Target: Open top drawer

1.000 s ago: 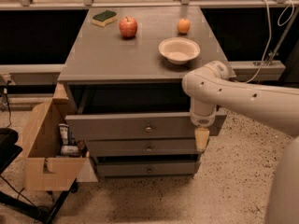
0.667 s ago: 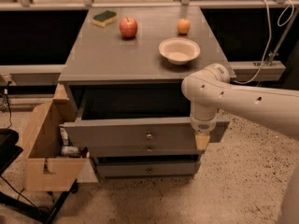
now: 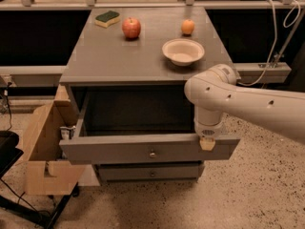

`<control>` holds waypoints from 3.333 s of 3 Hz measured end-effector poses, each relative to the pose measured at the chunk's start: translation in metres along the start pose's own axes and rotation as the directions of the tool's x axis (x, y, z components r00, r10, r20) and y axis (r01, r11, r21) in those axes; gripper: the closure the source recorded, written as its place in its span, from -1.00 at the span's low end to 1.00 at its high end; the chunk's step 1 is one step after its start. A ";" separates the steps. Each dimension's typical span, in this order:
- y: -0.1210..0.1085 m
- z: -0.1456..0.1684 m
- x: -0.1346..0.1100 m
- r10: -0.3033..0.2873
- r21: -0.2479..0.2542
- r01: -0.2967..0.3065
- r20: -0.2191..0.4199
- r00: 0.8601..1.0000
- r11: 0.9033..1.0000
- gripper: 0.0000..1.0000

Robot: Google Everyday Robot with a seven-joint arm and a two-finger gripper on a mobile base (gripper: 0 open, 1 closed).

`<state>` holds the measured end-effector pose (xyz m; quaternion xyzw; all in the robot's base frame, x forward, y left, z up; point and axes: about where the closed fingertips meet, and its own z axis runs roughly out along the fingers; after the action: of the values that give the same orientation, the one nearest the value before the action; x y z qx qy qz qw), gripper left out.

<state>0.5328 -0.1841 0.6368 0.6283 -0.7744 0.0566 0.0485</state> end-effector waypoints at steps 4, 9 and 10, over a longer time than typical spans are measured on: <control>0.000 0.001 0.000 0.000 -0.001 0.000 -0.001 1.000 1.000 0.18; 0.044 0.013 0.011 0.028 -0.075 -0.019 0.124 0.992 0.997 -0.50; 0.081 0.008 0.012 0.067 -0.110 -0.045 0.205 0.976 0.993 0.13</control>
Offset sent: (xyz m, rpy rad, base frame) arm -0.1652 0.0246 0.1262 -0.0313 0.0725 -0.2940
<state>0.4511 -0.1808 0.6285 0.6053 -0.7945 -0.0488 -0.0019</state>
